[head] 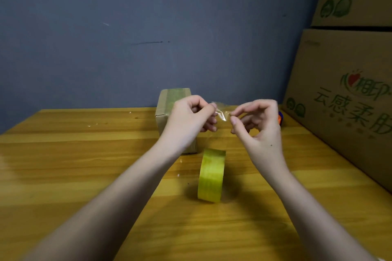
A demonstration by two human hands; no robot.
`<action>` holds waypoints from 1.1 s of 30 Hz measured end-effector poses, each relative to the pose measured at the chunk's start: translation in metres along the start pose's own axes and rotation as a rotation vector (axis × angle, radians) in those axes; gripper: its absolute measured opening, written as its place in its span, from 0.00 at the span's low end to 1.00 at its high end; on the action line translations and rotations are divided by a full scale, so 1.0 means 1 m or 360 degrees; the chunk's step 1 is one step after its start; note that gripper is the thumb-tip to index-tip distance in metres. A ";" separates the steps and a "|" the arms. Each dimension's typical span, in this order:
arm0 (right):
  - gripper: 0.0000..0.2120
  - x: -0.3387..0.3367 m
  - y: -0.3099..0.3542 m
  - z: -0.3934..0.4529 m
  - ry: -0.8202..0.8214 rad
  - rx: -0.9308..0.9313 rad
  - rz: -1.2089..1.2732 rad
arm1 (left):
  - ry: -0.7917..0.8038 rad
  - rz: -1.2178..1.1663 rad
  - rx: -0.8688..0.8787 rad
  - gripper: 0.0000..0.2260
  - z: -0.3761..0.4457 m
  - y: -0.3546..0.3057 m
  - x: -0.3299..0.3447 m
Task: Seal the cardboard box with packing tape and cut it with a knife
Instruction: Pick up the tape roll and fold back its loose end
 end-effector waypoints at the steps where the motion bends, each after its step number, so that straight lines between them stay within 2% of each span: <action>1: 0.16 0.001 -0.001 -0.001 -0.0021 0.0052 0.0063 | -0.0004 -0.0012 0.0007 0.11 -0.001 0.000 0.000; 5: 0.14 0.005 -0.006 0.001 -0.0026 0.0299 0.0131 | -0.0011 -0.0046 0.0051 0.11 -0.002 -0.001 0.001; 9: 0.04 0.008 -0.007 0.005 -0.0020 0.0480 0.0223 | -0.0001 -0.0050 0.0082 0.10 -0.003 -0.001 0.002; 12: 0.03 0.005 -0.004 0.009 -0.0063 0.0497 0.0179 | 0.0017 -0.0021 0.0109 0.09 -0.003 -0.001 0.001; 15: 0.03 0.003 -0.002 0.012 -0.0059 0.0427 -0.0053 | 0.0021 0.0031 0.0141 0.09 -0.003 -0.001 0.001; 18: 0.01 0.005 0.000 0.010 -0.0038 0.0442 0.0037 | 0.0014 0.0039 0.0140 0.09 -0.003 0.000 0.001; 22: 0.11 0.002 0.000 0.006 -0.0170 0.0420 0.0284 | -0.0004 0.0016 0.0142 0.11 -0.004 0.002 -0.001; 26: 0.15 0.006 0.004 -0.002 -0.0039 0.0242 0.0205 | -0.0006 -0.0046 0.0129 0.11 -0.004 0.003 -0.001; 33: 0.15 0.007 -0.008 -0.003 -0.0070 0.0508 0.0484 | -0.0001 -0.0078 0.0155 0.11 -0.006 0.002 -0.001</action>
Point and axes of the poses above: each hand's wrist, its own z-axis towards the middle knuckle, its own x-axis out of the palm, y = z × x, the point moved 2 cm from there along z, towards the middle knuckle, and after that the axes turned 6 degrees about y, right-handed, at the moved point
